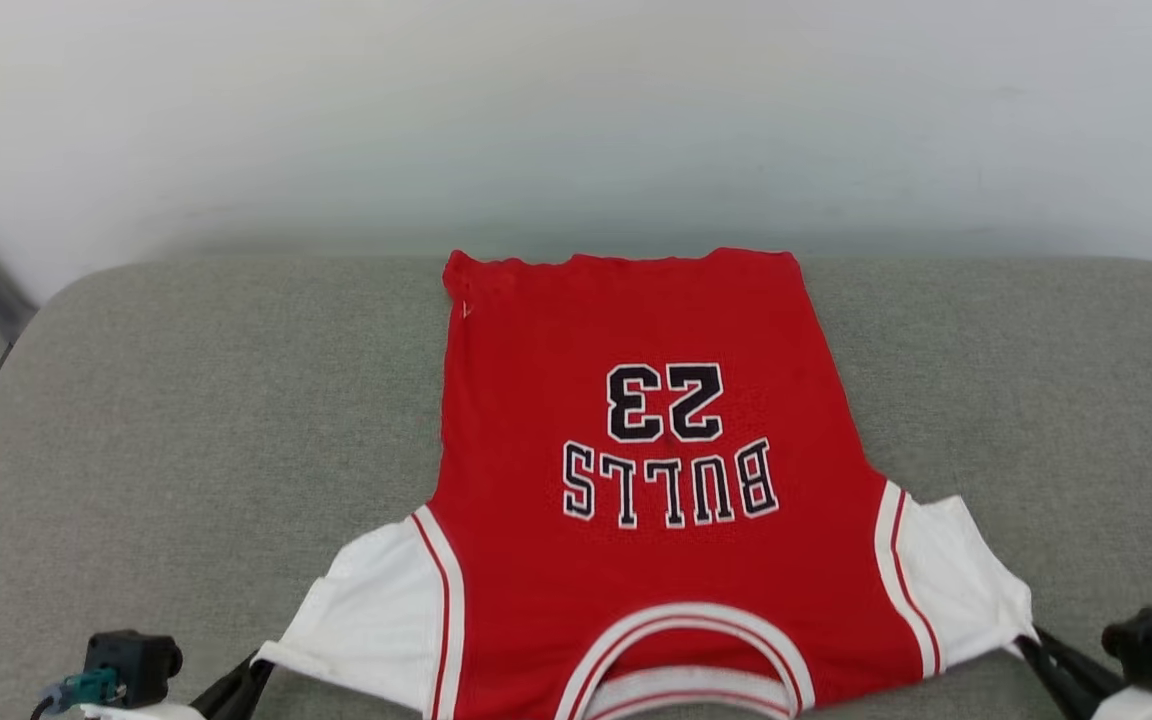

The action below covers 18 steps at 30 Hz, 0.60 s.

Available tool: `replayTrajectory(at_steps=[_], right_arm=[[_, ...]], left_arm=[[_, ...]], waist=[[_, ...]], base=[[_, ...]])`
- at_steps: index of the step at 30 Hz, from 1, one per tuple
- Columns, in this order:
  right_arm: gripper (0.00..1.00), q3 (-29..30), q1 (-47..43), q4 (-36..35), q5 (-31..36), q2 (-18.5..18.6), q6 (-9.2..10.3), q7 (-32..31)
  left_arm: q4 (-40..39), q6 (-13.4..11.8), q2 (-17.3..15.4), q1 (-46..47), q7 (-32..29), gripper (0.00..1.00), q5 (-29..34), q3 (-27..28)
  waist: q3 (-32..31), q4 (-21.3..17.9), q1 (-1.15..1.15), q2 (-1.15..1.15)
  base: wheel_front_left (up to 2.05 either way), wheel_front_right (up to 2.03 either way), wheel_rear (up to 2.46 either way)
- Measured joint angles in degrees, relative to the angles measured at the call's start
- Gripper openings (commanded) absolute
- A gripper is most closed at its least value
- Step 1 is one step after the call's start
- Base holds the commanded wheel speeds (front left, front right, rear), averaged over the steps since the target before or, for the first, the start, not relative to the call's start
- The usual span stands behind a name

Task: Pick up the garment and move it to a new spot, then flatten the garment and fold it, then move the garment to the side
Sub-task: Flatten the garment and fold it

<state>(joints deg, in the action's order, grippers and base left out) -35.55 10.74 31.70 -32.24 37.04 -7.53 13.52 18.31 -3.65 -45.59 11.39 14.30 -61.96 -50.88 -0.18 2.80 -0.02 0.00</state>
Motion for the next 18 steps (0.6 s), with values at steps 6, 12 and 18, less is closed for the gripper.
replayTrajectory(at_steps=[6, 12, 18], right_arm=[[0.00, 7.87, -11.75, -7.20, 0.48, -0.02, -0.02, -5.24], [0.31, 12.28, -19.31, -14.24, 1.48, -0.22, -0.02, -13.43], [1.00, 18.17, -19.10, -21.68, 4.35, -0.15, 0.01, -17.30]], left_arm=[[-3.74, -2.10, -2.59, -4.07, -0.33, 0.00, -1.11, -0.18], [-5.87, -3.52, -3.43, -5.14, -0.58, 0.00, -1.32, -0.19], [-7.47, -4.45, -3.22, -4.32, -0.52, 0.00, -0.18, -0.11]], waist=[[-0.61, -0.18, 0.00, 0.00], [-0.27, -0.15, 0.01, 0.00], [1.35, 0.06, 0.02, 0.00]], base=[[0.00, 0.00, 0.00], [0.00, 0.00, 0.00], [0.00, 0.00, 0.00]])
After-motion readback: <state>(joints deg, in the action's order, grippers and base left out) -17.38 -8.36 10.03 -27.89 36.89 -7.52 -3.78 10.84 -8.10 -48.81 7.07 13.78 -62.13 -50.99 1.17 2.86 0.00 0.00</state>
